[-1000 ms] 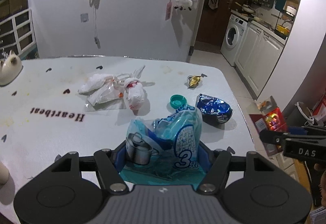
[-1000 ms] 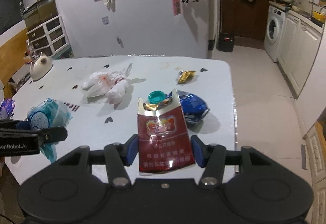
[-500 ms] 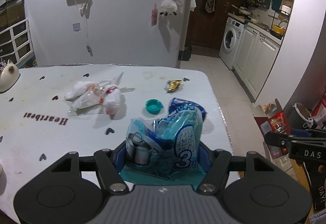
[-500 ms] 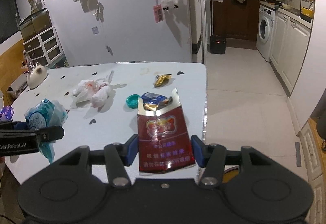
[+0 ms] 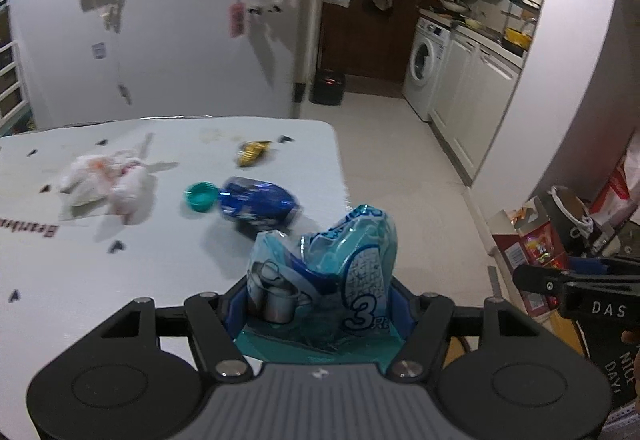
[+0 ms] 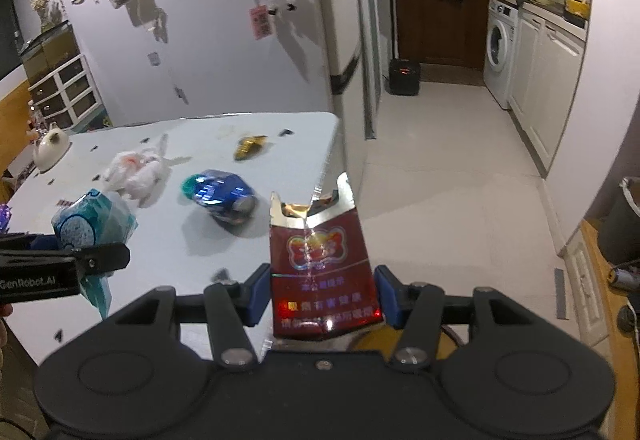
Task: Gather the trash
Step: 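Carry the teal bag and red pack in both tools over the trash bin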
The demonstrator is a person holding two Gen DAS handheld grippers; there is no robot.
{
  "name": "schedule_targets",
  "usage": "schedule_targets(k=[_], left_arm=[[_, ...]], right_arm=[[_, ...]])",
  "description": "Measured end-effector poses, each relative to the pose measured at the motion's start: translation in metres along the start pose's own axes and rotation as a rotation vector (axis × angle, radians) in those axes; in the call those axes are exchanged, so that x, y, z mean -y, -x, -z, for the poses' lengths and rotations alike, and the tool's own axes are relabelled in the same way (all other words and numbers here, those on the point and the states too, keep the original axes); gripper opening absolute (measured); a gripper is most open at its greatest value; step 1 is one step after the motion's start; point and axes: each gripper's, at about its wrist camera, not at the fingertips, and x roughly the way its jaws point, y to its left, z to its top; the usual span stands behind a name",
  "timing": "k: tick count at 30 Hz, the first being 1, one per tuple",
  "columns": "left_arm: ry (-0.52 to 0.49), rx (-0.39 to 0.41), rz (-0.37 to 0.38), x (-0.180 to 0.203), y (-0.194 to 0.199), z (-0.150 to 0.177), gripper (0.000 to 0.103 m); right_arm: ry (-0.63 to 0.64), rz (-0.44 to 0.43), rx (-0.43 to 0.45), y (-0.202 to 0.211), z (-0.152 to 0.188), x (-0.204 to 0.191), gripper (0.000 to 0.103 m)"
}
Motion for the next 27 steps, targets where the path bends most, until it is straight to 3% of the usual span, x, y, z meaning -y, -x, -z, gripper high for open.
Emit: schedule_targets(k=[17, 27], left_arm=[[-0.129, -0.168, 0.129, 0.114, -0.086, 0.011, 0.068], [-0.183, -0.349, 0.179, 0.154, -0.174, 0.029, 0.068]], right_arm=[[-0.156, 0.099, -0.131, -0.015, 0.044, 0.124, 0.056], [-0.279, 0.149, -0.277, -0.061, 0.077, 0.179, 0.056]])
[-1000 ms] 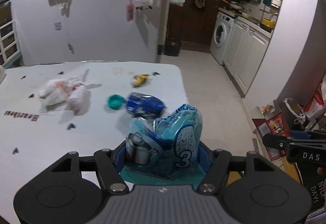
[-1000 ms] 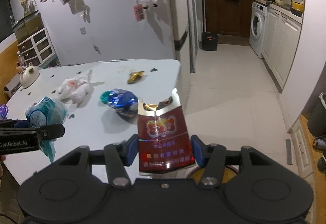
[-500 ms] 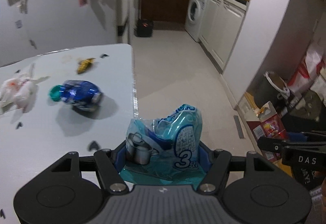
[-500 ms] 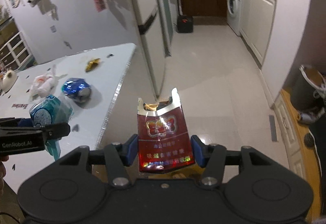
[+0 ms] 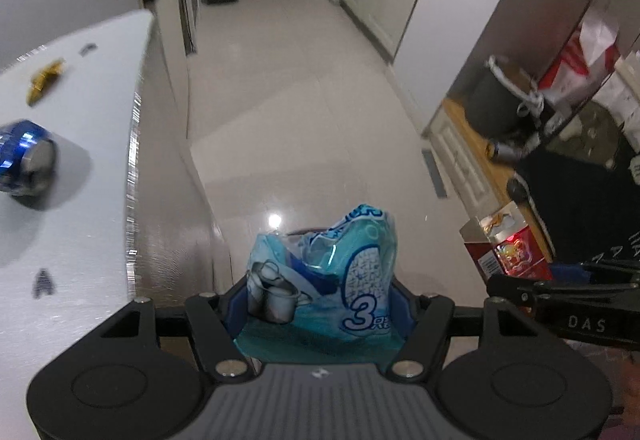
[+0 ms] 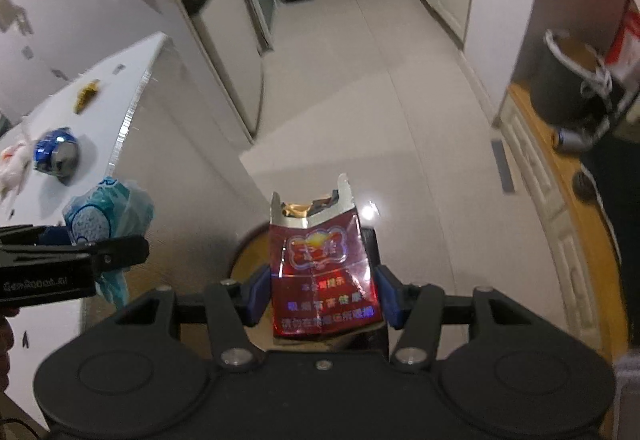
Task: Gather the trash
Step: 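Carry the teal bag and red pack in both tools over the trash bin, then open the left tool dropping the teal bag while the right tool drops the red pack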
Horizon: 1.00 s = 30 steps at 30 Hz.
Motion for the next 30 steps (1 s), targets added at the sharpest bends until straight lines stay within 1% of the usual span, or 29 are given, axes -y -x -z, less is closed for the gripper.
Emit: schedule_targets(k=[5, 8, 12, 15, 19, 24, 26, 30], left_arm=[[-0.001, -0.087, -0.001, 0.002, -0.052, -0.006, 0.068], [-0.027, -0.151, -0.016, 0.007, -0.087, -0.003, 0.068], [-0.081, -0.243, -0.017, 0.012, -0.133, 0.008, 0.068], [-0.091, -0.296, -0.007, 0.010, -0.165, 0.019, 0.068], [-0.116, -0.361, 0.028, 0.007, -0.207, 0.030, 0.069], [-0.225, -0.382, 0.011, 0.009, -0.253, 0.043, 0.069], [-0.258, -0.394, 0.012, 0.009, -0.272, 0.049, 0.069], [-0.357, -0.413, 0.005, 0.013, -0.307, 0.065, 0.069]], right_arm=[[-0.018, -0.004, -0.069, -0.038, -0.007, 0.008, 0.056], [-0.013, -0.013, -0.097, -0.061, -0.011, 0.007, 0.056], [-0.010, -0.017, -0.132, -0.091, -0.016, 0.007, 0.056], [-0.019, -0.017, -0.160, -0.113, -0.016, 0.012, 0.056], [-0.038, -0.032, -0.193, -0.142, -0.009, 0.021, 0.056], [-0.070, -0.061, -0.241, -0.184, 0.001, 0.032, 0.056], [-0.085, -0.080, -0.250, -0.201, 0.004, 0.033, 0.056], [-0.079, -0.130, -0.261, -0.237, 0.008, 0.030, 0.056]])
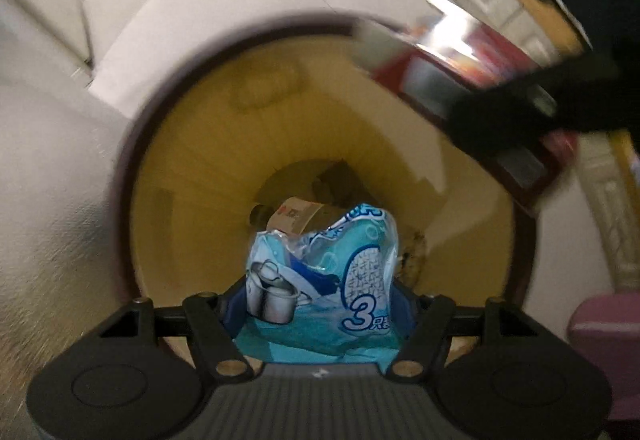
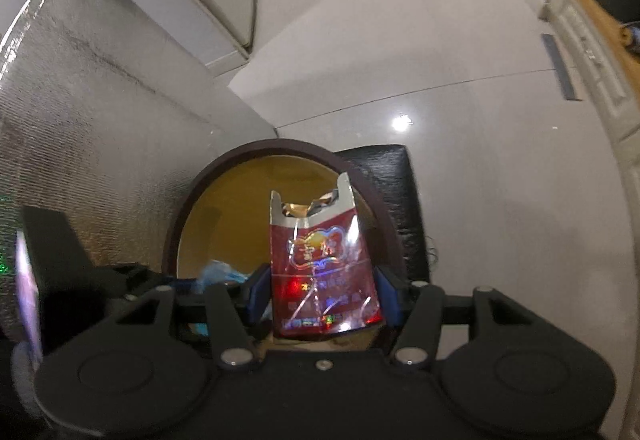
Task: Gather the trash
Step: 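Open the left tool dropping the teal bag while the right tool drops the red pack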
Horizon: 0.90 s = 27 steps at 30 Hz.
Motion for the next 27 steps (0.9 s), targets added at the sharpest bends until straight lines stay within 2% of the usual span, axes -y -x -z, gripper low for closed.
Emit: schedule_targets(k=[6, 9, 12, 14, 17, 19, 25, 27], left_arm=[[-0.010, -0.020, -0.004, -0.006, -0.030, 0.009, 0.069], [0.026, -0.018, 0.010, -0.007, -0.033, 0.010, 0.072], [0.006, 0.003, 0.019, -0.003, -0.032, 0.010, 0.072], [-0.014, 0.018, 0.016, -0.001, -0.029, 0.010, 0.072], [-0.017, 0.028, 0.001, -0.001, -0.028, 0.017, 0.073], [-0.010, 0.029, -0.006, -0.002, -0.027, 0.018, 0.077], [0.025, 0.037, 0.001, 0.000, -0.022, 0.024, 0.086], [0.036, 0.037, 0.008, 0.000, -0.022, 0.027, 0.087]], right_arm=[[0.010, -0.011, -0.046, -0.056, -0.014, 0.003, 0.056], [0.007, -0.042, -0.074, -0.080, -0.020, 0.003, 0.056], [0.034, -0.053, -0.090, -0.099, -0.027, -0.005, 0.056], [0.094, -0.032, -0.090, -0.105, -0.035, -0.018, 0.054], [0.140, -0.046, -0.122, -0.112, -0.042, -0.032, 0.054], [0.164, -0.026, -0.132, -0.115, -0.042, -0.039, 0.054], [0.150, 0.024, -0.107, -0.104, -0.038, -0.040, 0.068], [0.139, 0.030, -0.098, -0.098, -0.039, -0.037, 0.068]])
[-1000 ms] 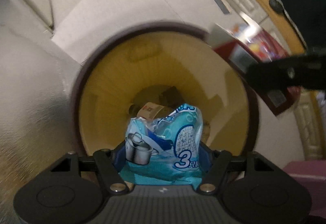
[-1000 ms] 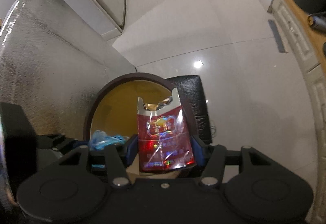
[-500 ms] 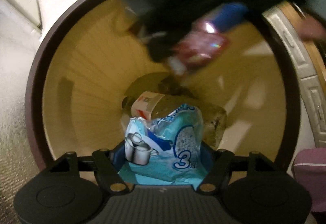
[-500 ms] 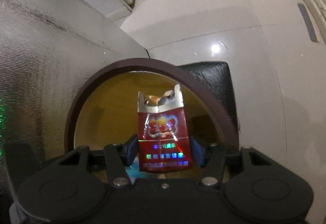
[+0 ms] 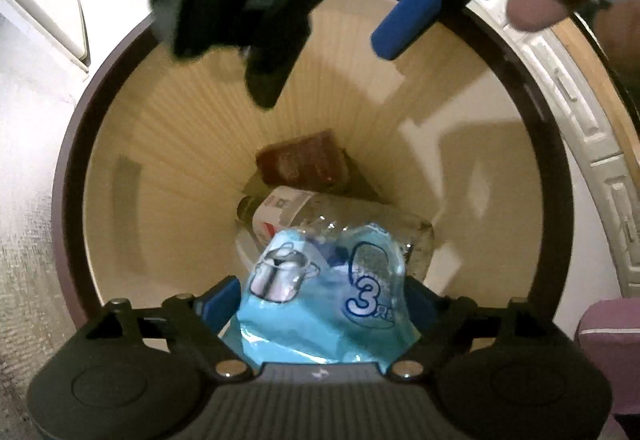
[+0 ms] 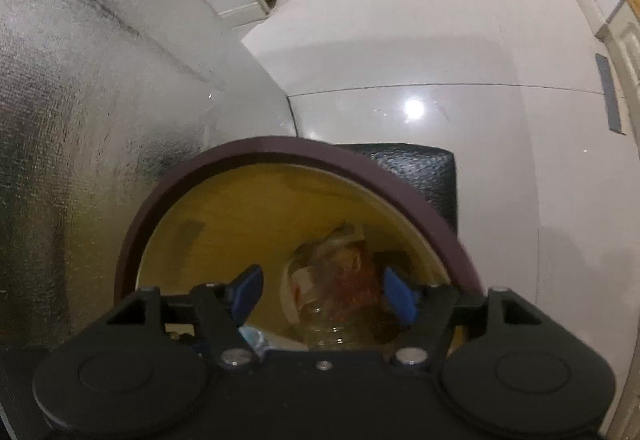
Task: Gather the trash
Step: 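Open the left tool dropping the teal bag while the right tool drops the red pack, then move both open tools back from the bin toward the table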
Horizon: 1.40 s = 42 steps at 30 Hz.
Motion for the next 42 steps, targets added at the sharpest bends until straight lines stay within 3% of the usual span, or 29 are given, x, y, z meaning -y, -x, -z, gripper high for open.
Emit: schedule_targets(k=[12, 22, 28, 32, 42], left_arm=[[0.133, 0.043, 0.009, -0.007, 0.022, 0.000, 0.103], [0.196, 0.074, 0.038, -0.008, 0.053, 0.004, 0.103], [0.241, 0.091, 0.043, -0.014, 0.065, 0.003, 0.103], [0.267, 0.115, 0.047, -0.016, 0.078, 0.004, 0.103], [0.279, 0.141, 0.010, -0.015, 0.121, 0.012, 0.103]], right_arm=[[-0.055, -0.037, 0.027, 0.020, 0.019, 0.027, 0.068], [-0.086, -0.066, 0.060, 0.045, 0.039, 0.039, 0.075], [-0.084, -0.086, 0.078, 0.057, 0.049, 0.035, 0.094], [-0.087, -0.099, 0.100, 0.070, 0.053, 0.033, 0.098], [-0.080, -0.077, 0.131, 0.108, 0.068, 0.028, 0.103]])
